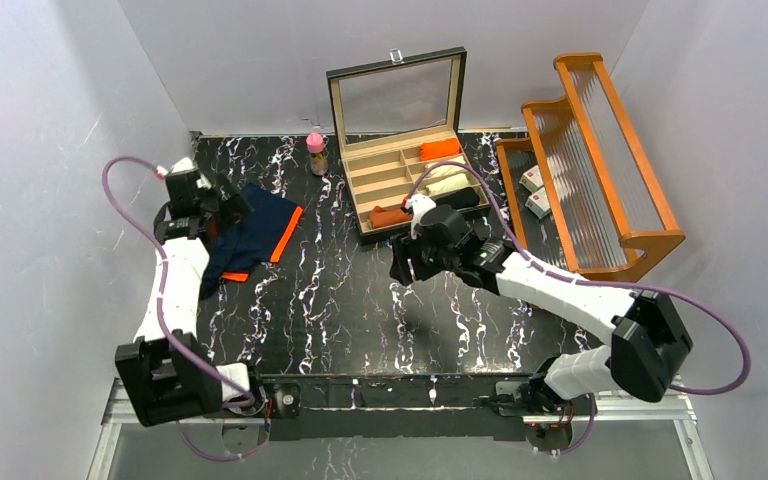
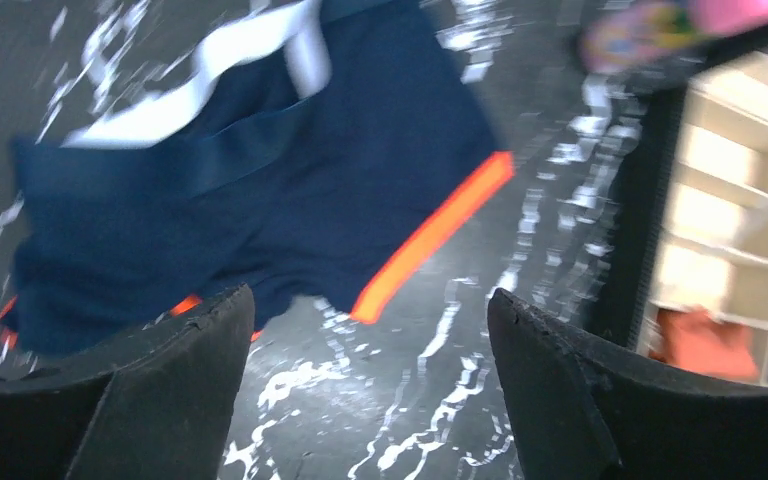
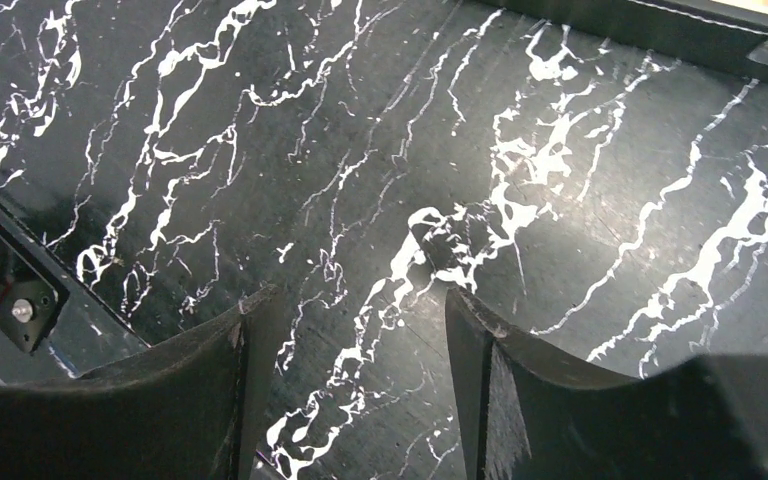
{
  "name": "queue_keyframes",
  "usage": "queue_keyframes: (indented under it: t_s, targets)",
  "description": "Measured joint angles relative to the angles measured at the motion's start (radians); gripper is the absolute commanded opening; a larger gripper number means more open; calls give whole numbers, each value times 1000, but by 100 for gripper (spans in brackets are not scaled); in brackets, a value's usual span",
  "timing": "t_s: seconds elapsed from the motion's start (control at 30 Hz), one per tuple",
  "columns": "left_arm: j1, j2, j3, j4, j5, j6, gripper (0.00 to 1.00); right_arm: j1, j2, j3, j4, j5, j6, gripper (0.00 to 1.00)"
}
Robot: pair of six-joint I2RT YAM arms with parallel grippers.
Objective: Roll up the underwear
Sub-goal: Move the underwear to the center of the board.
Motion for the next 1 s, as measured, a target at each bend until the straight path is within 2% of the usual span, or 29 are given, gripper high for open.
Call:
queue_keyframes:
  t_s: [0.1,0.3,0.43,0.67,0.77,0.9,0.93,1.0]
  targets:
    - [91,58,-64,-34,-33,-65,87,0,48,34,-2,-36,6,69]
    - [146,126,-126,-71,-84,-118,93,0,112,80,-21,-84,47,69]
    - [190,176,-114,-34,-132,-104,94,0,125,86,-29,-108,62,70]
    - [197,404,-59,-19,-176,-59,86,0,126,86,-43,-116,84,70]
    - [197,448,-56,-20,-180,-39,63,0,126,86,-50,-116,84,69]
    - [197,452,-52,-17,-156,-9,20,0,126,86,-50,-111,84,69]
    - [197,452,-54,-15,-137,-1,12,0,126,86,-51,-107,84,69]
    - [196,447,-66,1,-87,7,3,0,125,86,-53,-99,84,69]
